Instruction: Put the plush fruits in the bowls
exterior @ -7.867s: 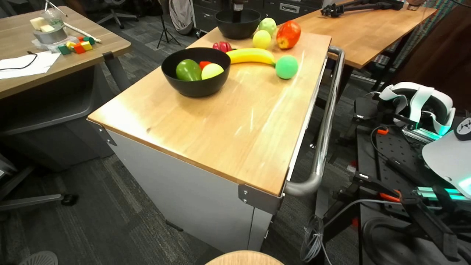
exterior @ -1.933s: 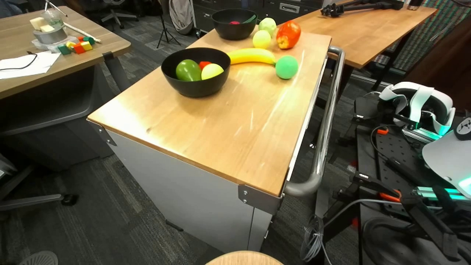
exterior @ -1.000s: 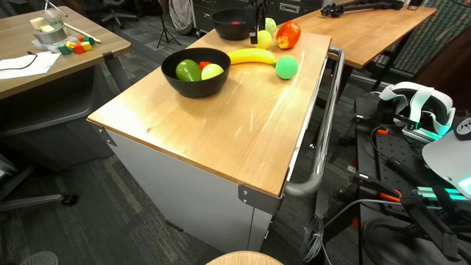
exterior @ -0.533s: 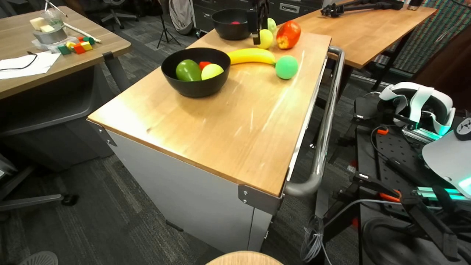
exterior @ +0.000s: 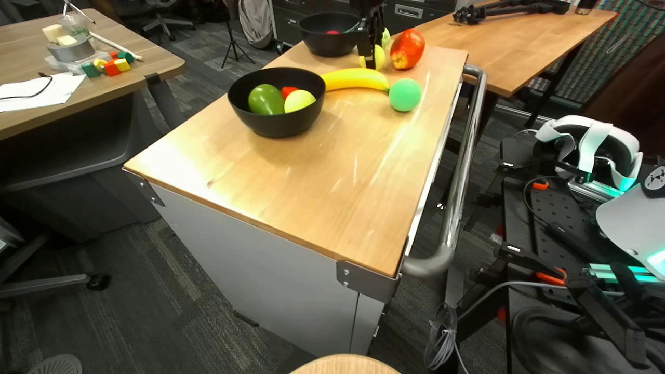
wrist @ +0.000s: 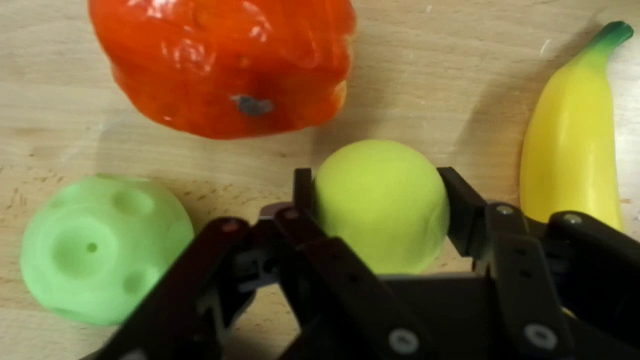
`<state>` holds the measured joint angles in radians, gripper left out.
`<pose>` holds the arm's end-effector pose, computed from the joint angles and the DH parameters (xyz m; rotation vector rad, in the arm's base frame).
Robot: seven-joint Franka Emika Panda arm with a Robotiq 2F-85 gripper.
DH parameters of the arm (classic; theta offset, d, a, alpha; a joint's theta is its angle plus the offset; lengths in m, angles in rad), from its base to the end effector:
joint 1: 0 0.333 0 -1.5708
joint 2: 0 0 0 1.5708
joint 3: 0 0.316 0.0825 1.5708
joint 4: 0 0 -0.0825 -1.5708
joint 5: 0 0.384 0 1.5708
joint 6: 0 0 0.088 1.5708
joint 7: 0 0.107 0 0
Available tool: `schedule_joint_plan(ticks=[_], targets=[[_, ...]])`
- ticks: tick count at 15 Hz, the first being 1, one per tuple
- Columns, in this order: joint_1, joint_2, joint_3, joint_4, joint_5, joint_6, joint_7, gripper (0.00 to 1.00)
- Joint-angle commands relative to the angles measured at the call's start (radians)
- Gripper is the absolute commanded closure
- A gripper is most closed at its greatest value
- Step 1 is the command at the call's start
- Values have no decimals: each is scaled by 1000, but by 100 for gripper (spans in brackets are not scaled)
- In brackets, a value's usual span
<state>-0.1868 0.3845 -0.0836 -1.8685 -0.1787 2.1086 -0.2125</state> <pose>0.5934 -0.1703 0.3000 2.9897 0.0729 -0.2738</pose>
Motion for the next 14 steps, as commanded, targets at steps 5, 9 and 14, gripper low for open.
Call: schedule_joint_plan(ticks=[5, 9, 14], targets=[[-26, -123, -2, 81, 125, 45, -44, 74], [-54, -43, -31, 280, 180, 100, -35, 74], [-86, 94, -37, 352, 188, 135, -36, 74]])
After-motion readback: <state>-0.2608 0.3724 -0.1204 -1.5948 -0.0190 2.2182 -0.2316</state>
